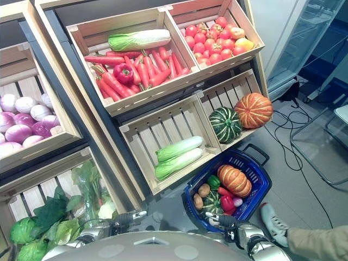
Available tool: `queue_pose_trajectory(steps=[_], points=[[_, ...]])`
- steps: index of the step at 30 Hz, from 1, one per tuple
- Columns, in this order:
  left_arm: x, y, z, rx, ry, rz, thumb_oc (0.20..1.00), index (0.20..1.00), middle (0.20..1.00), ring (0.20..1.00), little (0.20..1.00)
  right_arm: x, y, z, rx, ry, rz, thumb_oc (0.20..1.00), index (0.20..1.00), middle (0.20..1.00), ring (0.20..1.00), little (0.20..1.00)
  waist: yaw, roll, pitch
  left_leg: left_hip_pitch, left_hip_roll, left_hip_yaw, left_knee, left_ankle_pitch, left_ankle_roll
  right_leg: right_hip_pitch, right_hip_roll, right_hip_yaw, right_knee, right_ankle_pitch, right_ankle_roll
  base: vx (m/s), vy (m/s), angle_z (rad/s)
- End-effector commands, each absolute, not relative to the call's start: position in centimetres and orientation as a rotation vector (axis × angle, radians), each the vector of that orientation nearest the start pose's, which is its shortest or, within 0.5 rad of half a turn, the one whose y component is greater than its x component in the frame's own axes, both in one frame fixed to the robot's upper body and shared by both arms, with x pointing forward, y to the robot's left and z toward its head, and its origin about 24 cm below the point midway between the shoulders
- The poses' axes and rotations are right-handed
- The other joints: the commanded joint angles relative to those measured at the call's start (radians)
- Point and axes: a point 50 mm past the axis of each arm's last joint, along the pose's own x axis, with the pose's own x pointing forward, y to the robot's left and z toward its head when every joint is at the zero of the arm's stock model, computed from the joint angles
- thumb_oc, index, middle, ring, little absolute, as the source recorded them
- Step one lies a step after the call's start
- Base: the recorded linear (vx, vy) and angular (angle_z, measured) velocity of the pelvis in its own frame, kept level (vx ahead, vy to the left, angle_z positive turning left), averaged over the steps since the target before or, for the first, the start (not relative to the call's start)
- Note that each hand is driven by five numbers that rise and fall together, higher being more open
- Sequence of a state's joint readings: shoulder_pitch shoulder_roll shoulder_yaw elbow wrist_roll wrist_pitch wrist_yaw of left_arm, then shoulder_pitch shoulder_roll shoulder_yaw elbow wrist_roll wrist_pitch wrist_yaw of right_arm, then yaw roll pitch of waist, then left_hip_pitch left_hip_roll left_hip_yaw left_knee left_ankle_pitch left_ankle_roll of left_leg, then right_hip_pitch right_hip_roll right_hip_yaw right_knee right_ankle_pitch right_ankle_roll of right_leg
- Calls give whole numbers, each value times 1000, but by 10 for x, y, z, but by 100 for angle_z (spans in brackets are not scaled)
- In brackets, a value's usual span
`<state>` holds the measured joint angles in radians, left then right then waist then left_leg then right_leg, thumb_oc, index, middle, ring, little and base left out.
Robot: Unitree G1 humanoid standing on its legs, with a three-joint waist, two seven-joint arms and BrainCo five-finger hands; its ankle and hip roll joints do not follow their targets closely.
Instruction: Pick up fruits and vegetables into the basket
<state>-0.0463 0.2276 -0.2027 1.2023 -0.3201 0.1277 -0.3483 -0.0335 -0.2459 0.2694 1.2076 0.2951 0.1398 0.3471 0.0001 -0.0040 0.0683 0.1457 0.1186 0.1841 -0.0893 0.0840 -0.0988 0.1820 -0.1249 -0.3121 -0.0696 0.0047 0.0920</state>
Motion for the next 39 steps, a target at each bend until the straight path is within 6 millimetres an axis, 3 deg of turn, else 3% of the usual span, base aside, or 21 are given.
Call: queue_pose_trajectory(steps=[1,7,10,17,20,21,22,24,25,26,29,35,39], points=[[99,176,-166,-196,1325,-256,1000,1000,1000,1000,1000,80,-180,-170,191,1403,238,1000,1000,1000,1000,1000,15,-34,58,40,-44,35,20,-130,57,-22,-51,11,35,8,54,0,0,0],[105,174,-164,-169,1273,-307,1000,1000,1000,1000,1000,81,-181,-169,166,1387,246,1000,1000,1000,1000,1000,15,-34,58,41,-42,35,20,-131,56,-21,-52,11,36,7,56,0,0,0],[112,175,-162,-76,1210,-340,1000,1000,1000,1000,1000,91,-184,-168,98,1314,248,1000,1000,1000,1000,1000,15,-35,60,39,-41,33,21,-131,54,-24,-51,15,39,6,57,0,0,0],[169,178,-134,113,837,-340,1000,1000,1000,1000,1000,145,-195,-146,31,975,203,1000,1000,1000,1000,1000,6,-33,70,37,-29,33,20,-126,49,-32,-50,27,38,11,63,28,-12,0],[183,187,-121,191,700,-333,1000,1000,1000,1000,1000,157,-204,-138,-18,887,186,1000,1000,1000,1000,1000,5,-27,68,29,-24,36,18,-119,47,-40,-47,31,36,15,61,11,-4,0],[191,189,-113,223,632,-328,1000,1000,1000,1000,1000,165,-208,-132,-37,825,174,1000,1000,1000,1000,1000,5,-22,68,26,-24,36,17,-116,47,-44,-47,30,37,16,60,0,0,0],[211,190,-91,271,480,-321,1000,1000,1000,1000,1000,186,-208,-115,-65,701,151,1000,1000,1000,1000,1000,4,-14,75,20,-25,33,17,-112,47,-47,-48,28,36,18,59,0,0,0],[225,191,-69,284,380,-313,1000,1000,1000,1000,1000,202,-204,-98,-73,606,136,1000,1000,1000,1000,1000,3,-11,84,16,-25,31,18,-110,46,-51,-50,26,37,19,58,-3,2,2],[233,193,-50,285,302,-307,1000,1000,1000,1000,1000,212,-201,-82,-76,530,126,1000,1000,1000,1000,1000,2,-10,92,12,-24,30,18,-107,45,-55,-51,27,37,21,57,-3,-20,4],[240,199,-18,290,165,-300,1000,1000,1000,1000,1000,219,-198,-57,-86,398,113,1000,1000,1000,1000,1000,-3,-11,106,12,-20,31,21,-106,43,-56,-53,27,43,19,56,-2,-32,5],[238,209,19,302,-19,-275,1000,1000,1000,1000,1000,220,-203,-27,-105,224,80,1000,1000,1000,1000,1000,-9,-10,116,-1,-11,38,27,-98,44,-70,-59,27,58,17,53,42,-42,10],[240,211,48,435,-212,-186,1000,1000,1000,1000,1000,229,-214,15,-72,-31,-75,1000,1000,1000,1000,1000,-18,7,145,-37,6,26,59,-94,38,-119,-64,29,131,-18,40,45,-33,4],[251,209,56,552,-253,-119,1000,1000,1000,1000,1000,236,-220,42,-134,-160,-160,1000,1000,1000,1000,1000,-42,31,182,-96,16,22,127,-94,26,-197,-73,42,216,-48,26,11,19,0]])
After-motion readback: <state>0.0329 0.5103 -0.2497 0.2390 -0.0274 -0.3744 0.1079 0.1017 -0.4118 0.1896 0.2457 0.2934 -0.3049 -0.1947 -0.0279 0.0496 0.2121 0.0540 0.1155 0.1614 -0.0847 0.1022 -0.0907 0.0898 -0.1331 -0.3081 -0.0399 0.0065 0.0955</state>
